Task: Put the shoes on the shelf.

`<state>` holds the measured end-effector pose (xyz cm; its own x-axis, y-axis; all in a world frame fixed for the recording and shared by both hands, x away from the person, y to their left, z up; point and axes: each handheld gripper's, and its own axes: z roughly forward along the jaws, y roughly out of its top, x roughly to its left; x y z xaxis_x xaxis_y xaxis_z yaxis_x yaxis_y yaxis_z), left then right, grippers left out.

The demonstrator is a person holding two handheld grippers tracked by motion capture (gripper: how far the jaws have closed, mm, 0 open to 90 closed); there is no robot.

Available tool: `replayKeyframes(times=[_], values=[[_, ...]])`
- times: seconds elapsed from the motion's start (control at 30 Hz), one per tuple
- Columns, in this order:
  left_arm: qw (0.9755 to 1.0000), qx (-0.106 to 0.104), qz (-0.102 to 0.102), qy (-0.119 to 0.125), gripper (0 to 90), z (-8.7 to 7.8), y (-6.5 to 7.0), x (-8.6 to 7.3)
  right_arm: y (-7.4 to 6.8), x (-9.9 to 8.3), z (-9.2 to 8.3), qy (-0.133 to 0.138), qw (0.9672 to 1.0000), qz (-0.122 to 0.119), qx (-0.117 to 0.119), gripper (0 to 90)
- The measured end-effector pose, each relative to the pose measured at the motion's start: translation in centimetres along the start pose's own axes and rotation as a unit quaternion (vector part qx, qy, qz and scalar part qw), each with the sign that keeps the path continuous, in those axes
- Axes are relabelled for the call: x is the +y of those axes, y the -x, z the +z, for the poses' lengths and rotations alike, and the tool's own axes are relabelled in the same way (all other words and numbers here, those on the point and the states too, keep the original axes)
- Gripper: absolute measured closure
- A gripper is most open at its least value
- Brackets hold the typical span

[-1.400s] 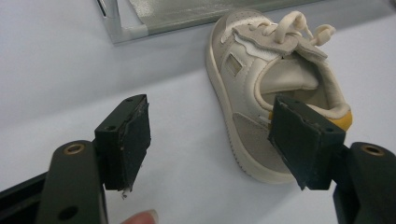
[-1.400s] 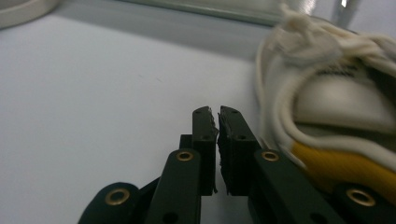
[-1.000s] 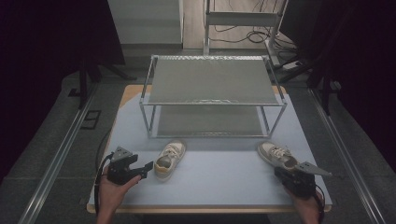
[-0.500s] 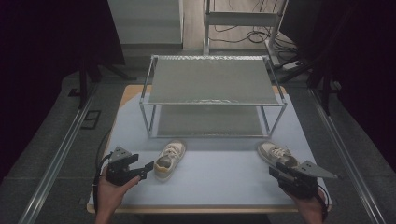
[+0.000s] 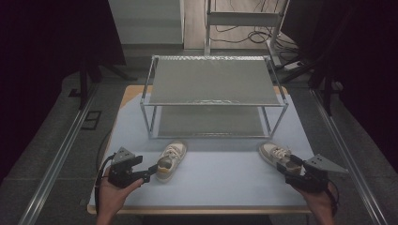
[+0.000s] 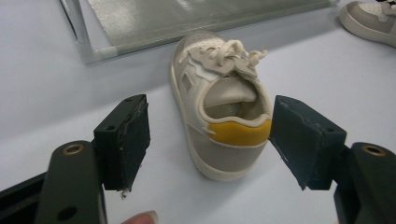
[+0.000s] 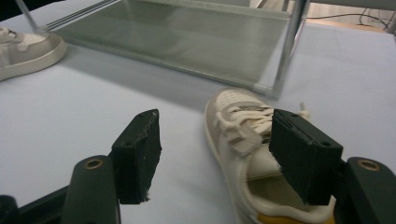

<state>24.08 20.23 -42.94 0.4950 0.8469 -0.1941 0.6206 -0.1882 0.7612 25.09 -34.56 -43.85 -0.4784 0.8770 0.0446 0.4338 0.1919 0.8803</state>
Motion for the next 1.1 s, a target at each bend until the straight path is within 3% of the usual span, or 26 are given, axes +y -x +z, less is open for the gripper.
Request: replayKeyframes(times=[0.7, 0.93, 1.1], values=[[0.9999, 0.008, -0.003, -0.012, 26.0, 0.3, 0.1, -0.2, 2.1, -0.5, -0.5, 0.006, 0.9994, 0.028, -0.018, 32.0], [0.9998, 0.007, -0.002, -0.018, 23.1, 0.5, 0.4, -0.2, 2.7, -0.6, -0.5, -0.003, 0.9994, 0.032, -0.015, 27.6], [0.9993, 0.005, 0.001, -0.037, 18.5, 1.3, 0.9, 0.0, 3.0, -0.8, 0.4, -0.037, 0.9988, 0.033, -0.002, 18.4]])
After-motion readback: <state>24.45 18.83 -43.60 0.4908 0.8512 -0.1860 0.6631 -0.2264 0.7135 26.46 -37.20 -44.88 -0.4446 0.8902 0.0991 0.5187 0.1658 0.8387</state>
